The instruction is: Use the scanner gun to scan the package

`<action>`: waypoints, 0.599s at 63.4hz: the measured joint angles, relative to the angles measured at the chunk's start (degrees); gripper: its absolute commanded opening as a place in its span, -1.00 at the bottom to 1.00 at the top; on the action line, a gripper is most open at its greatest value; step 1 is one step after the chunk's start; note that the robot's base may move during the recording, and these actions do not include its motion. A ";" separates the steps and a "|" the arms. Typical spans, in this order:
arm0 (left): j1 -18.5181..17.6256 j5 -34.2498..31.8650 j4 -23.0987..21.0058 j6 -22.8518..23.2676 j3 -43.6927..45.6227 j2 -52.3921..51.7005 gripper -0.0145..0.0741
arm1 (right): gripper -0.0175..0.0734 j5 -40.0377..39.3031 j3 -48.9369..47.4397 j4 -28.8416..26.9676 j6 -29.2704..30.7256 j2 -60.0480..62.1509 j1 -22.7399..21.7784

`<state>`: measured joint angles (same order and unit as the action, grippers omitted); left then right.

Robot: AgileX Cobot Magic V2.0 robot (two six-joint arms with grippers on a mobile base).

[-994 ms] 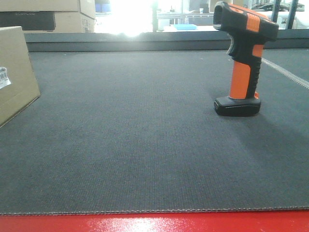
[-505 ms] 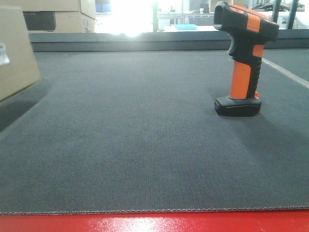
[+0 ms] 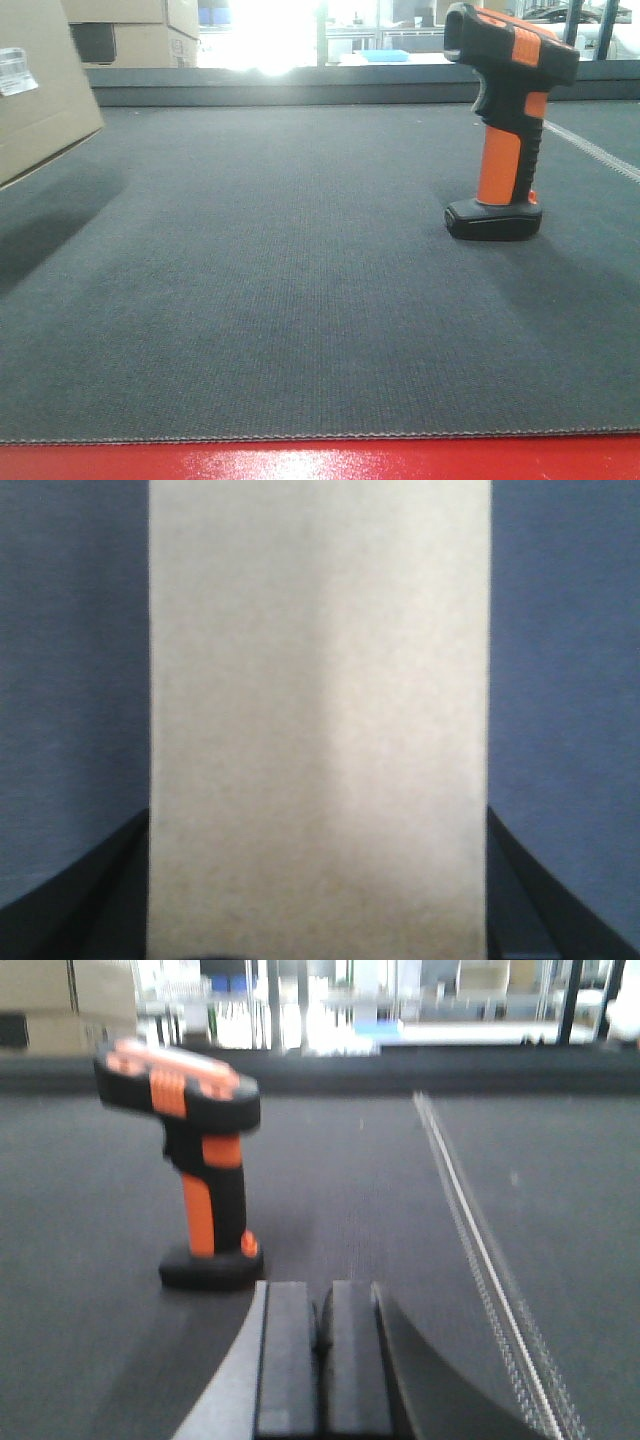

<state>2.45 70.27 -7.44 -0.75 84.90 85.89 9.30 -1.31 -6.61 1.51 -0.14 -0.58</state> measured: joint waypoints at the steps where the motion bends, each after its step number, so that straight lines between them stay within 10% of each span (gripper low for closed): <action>1: 0.00 0.00 -0.49 0.00 0.00 0.00 -0.49 | -0.98 0.68 -0.38 0.00 0.00 0.00 0.00; 38: 0.00 -1.89 -5.03 0.10 0.00 0.00 -0.49 | -0.98 9.84 -18.52 5.20 0.20 -14.40 0.00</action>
<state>2.45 68.38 -12.47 -0.64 84.90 85.89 19.14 -19.83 -1.41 1.71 -14.55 -0.58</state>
